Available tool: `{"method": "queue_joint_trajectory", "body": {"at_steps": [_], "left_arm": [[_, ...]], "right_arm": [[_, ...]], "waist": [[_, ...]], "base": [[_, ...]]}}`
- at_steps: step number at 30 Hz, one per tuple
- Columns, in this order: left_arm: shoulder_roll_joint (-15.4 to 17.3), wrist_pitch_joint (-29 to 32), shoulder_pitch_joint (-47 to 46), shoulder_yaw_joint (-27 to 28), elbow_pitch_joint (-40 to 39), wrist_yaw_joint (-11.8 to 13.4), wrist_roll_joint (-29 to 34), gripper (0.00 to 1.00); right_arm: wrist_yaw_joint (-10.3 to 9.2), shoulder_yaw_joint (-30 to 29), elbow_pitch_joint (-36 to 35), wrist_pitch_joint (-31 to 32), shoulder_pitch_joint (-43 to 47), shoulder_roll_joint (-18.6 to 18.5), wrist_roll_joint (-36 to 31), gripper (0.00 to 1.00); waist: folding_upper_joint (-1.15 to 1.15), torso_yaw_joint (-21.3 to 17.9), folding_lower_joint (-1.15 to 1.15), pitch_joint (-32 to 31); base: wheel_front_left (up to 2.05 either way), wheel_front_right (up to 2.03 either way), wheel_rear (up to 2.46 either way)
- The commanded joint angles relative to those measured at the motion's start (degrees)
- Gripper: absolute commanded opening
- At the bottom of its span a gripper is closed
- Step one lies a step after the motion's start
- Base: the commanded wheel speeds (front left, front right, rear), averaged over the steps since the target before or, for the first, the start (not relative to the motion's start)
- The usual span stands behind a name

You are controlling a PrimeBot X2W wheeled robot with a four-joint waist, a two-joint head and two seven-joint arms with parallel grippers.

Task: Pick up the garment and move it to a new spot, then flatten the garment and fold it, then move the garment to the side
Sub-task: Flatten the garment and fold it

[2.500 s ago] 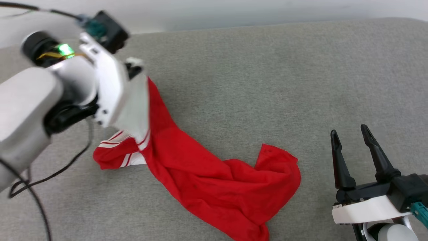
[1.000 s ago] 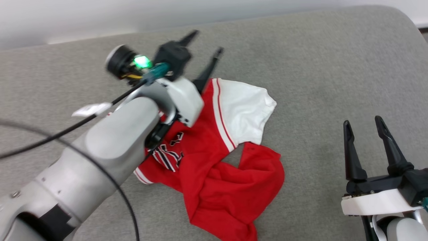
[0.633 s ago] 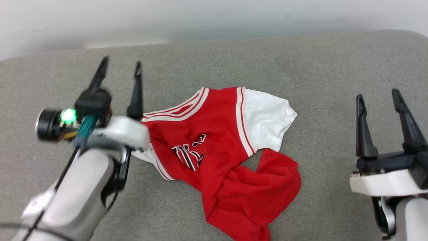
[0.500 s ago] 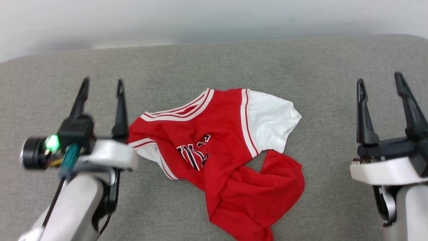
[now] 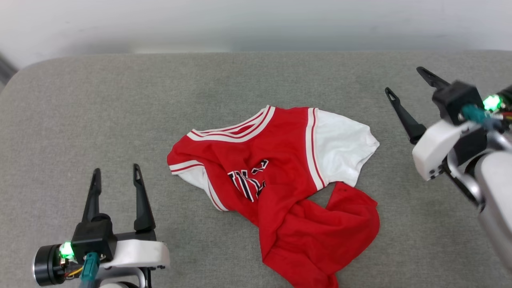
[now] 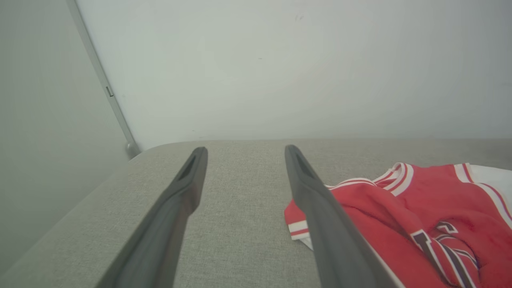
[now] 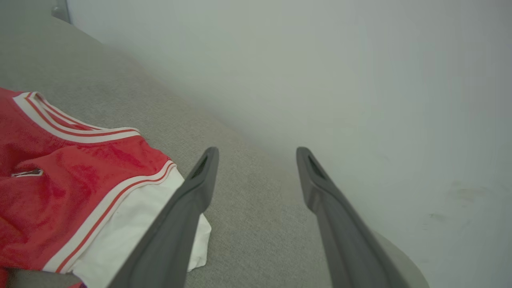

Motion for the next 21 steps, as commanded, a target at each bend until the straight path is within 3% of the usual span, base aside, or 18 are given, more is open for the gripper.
{"method": "queue_joint_trajectory", "body": {"at_steps": [1,6,12,17,21], "left_arm": [[-0.9,-0.1,1.1,0.8,-0.3,-0.4,0.9,1.00],[-4.0,-0.1,1.8,3.0,-0.7,-3.1,3.7,1.00],[-7.4,-0.1,-0.8,4.8,-0.8,-6.4,6.5,1.00],[-10.1,-0.1,-3.3,5.9,-0.7,-8.8,8.4,1.00],[-11.9,-0.1,-4.7,6.5,-0.7,-10.4,9.5,1.00]], "right_arm": [[-0.05,2.5,0.5,3.3,-2.7,-1.9,3.0,1.00],[-0.05,17.1,1.2,23.2,-11.0,-11.1,19.1,1.00],[-0.04,26.3,1.3,41.8,-20.7,-17.8,36.3,1.00],[-0.04,30.6,3.9,47.8,-26.9,-17.9,40.5,1.00],[-0.04,32.6,8.0,47.5,-29.1,-15.9,41.9,1.00]], "waist": [[0.00,0.6,0.00,0.5],[0.00,2.3,0.00,2.8],[0.00,4.7,0.00,7.4],[0.00,6.8,0.00,11.3],[0.00,8.0,0.00,14.0]], "base": [[0.00,0.00,0.00],[0.00,0.00,0.00],[0.00,0.00,0.00],[0.00,0.00,0.00],[0.00,0.00,0.00]]}}
